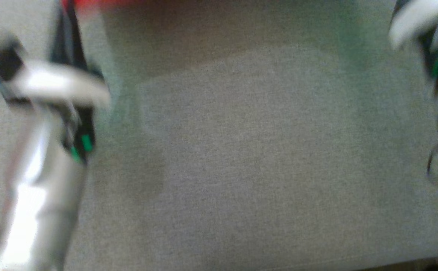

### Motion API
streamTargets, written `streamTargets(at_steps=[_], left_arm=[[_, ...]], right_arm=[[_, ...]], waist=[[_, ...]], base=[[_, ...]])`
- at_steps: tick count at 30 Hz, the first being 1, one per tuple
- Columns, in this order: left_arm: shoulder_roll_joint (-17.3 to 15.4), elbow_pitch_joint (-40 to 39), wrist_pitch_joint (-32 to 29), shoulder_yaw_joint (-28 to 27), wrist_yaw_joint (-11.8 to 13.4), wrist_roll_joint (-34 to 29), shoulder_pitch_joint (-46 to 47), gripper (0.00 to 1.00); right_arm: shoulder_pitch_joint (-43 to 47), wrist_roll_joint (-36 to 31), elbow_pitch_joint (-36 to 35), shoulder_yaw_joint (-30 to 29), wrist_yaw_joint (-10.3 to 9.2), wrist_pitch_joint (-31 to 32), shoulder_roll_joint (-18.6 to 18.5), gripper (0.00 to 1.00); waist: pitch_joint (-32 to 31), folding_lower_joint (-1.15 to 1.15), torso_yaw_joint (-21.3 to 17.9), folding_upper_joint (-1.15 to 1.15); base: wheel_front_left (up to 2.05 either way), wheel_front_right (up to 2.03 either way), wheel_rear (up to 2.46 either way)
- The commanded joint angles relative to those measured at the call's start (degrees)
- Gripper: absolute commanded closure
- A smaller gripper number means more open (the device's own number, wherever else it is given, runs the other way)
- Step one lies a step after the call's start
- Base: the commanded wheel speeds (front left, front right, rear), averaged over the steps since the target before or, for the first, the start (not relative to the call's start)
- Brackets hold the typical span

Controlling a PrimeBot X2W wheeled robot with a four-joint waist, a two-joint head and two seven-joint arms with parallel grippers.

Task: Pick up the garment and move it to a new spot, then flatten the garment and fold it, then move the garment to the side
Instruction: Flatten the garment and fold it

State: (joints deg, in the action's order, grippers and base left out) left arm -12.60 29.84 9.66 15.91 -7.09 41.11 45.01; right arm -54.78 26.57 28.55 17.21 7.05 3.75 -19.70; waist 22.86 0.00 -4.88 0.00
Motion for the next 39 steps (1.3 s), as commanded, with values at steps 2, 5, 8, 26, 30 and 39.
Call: streamTargets(at_steps=[2, 5, 8, 26, 30, 39], left_arm=[[-2.3, 1.0, 0.3, -0.2, -0.1, 0.0, -6.4, 1.00], [-2.4, 2.9, -0.7, 1.0, 0.5, 0.3, -14.3, 1.00], [-2.5, 1.8, -2.4, 1.1, 1.8, 1.6, -21.3, 1.00], [-12.0, -39.6, -24.6, 3.9, 16.8, 4.3, -52.6, 1.00], [-12.3, -46.2, -25.8, 3.3, 18.4, 4.8, -53.4, 1.00], [-7.6, -39.5, -23.2, 4.7, 16.8, 2.7, -40.3, 1.00]], right_arm=[[9.2, 2.1, -3.7, 0.0, 0.44, 7.5, -2.2, 1.00], [19.9, 3.6, -7.7, -2.2, 0.44, 15.0, -3.1, 1.00], [30.0, 2.9, -14.0, -6.9, 0.44, 21.2, -2.9, 1.00], [71.8, -6.1, -61.6, -26.6, 0.44, 59.3, 12.8, 1.00], [68.7, -6.7, -63.2, -27.7, 0.44, 57.0, 12.1, 1.00], [50.8, -4.7, -52.9, -22.7, 0.44, 45.4, 7.5, 1.00]], waist=[[-3.0, 0.00, 0.5, 0.00], [-5.9, 0.00, 0.9, 0.00], [-8.6, 0.00, 1.3, 0.00], [-13.3, 0.00, 3.8, 0.00], [-12.8, 0.00, 4.3, 0.00], [-9.4, 0.00, 5.3, 0.00]], base=[[0.00, 0.00, 0.00], [0.00, 0.00, 0.00], [0.00, 0.00, 0.00], [0.00, 0.00, 0.00], [0.00, 0.00, 0.00], [0.00, 0.00, 0.00]])
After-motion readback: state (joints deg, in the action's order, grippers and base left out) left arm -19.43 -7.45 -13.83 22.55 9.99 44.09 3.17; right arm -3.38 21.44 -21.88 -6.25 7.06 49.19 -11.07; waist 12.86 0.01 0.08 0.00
